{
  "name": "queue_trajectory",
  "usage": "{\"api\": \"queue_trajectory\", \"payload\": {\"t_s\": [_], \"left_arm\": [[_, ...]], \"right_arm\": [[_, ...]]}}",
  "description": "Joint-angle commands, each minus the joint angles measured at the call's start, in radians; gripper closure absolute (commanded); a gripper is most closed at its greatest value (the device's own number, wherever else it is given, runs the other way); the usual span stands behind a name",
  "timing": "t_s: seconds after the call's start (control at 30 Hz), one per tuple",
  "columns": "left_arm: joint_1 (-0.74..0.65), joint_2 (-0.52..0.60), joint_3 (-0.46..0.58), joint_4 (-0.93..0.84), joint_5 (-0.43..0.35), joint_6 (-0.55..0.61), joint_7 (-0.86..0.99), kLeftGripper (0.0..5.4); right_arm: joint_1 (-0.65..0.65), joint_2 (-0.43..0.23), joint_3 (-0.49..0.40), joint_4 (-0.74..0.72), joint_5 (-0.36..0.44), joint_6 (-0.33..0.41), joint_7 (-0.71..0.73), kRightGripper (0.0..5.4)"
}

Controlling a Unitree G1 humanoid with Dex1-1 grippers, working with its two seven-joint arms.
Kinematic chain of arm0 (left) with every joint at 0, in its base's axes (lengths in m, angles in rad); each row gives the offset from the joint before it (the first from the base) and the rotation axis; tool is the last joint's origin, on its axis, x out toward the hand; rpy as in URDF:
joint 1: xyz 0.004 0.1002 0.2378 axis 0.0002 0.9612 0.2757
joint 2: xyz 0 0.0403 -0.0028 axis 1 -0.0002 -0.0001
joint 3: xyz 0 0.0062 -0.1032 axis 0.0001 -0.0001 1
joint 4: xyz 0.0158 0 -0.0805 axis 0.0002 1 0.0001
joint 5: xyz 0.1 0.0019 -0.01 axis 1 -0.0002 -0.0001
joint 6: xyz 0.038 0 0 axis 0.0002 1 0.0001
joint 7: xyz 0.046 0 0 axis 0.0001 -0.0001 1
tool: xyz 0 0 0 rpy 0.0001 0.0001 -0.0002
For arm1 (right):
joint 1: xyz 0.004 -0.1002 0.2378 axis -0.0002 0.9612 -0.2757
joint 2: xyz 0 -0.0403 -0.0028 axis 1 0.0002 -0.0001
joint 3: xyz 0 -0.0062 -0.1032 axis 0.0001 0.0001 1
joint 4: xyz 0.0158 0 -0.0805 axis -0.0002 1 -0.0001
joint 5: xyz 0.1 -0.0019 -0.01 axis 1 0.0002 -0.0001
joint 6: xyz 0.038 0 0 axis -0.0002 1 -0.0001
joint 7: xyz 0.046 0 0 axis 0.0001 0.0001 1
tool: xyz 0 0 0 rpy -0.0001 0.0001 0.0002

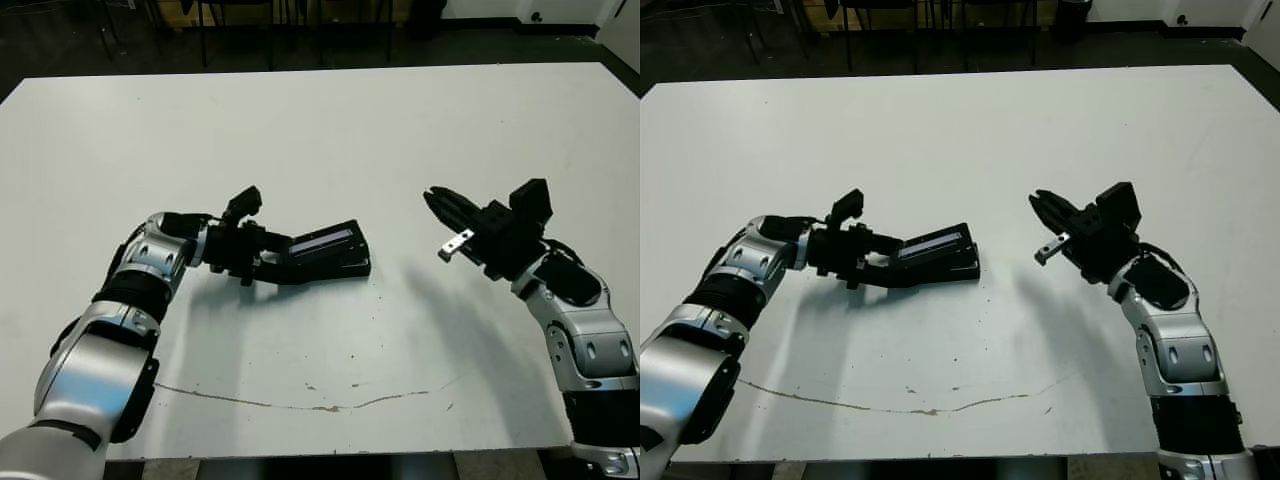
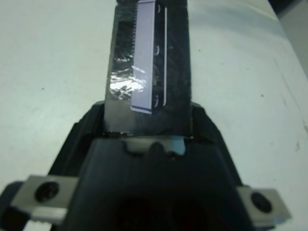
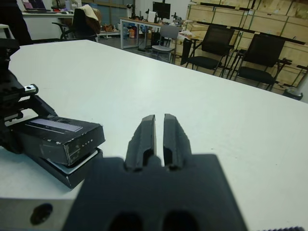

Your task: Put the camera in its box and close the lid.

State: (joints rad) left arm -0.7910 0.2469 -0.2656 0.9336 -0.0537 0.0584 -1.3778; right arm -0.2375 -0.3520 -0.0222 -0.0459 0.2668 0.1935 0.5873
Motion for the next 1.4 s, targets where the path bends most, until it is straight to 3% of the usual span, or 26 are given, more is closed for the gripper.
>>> {"api": "queue_trajectory", "payload": {"t_s": [0.03,0.27,0.8,1.13,1.4], "left_arm": [[0.016,-0.046,-0.058,0.005,0.052,0.046,0.001,2.70],[-0.031,-0.072,-0.109,0.030,0.101,0.050,-0.006,2.70],[-0.113,-0.131,-0.158,0.149,0.193,-0.074,0.012,2.70],[-0.101,-0.090,-0.183,0.146,0.227,-0.100,0.012,2.70],[-0.081,-0.024,-0.223,0.135,0.272,-0.166,0.021,1.24]], "right_arm": [[0.014,-0.004,0.001,0.008,-0.008,0.007,-0.006,5.40],[0.017,-0.004,-0.006,0.020,0.004,-0.007,0.009,5.40],[0.013,-0.006,-0.004,0.043,0.007,-0.032,0.020,5.40],[0.013,-0.011,-0.002,0.040,0.010,-0.032,0.029,5.40],[0.011,-0.009,-0.002,0.038,0.007,-0.033,0.029,5.40]]}}
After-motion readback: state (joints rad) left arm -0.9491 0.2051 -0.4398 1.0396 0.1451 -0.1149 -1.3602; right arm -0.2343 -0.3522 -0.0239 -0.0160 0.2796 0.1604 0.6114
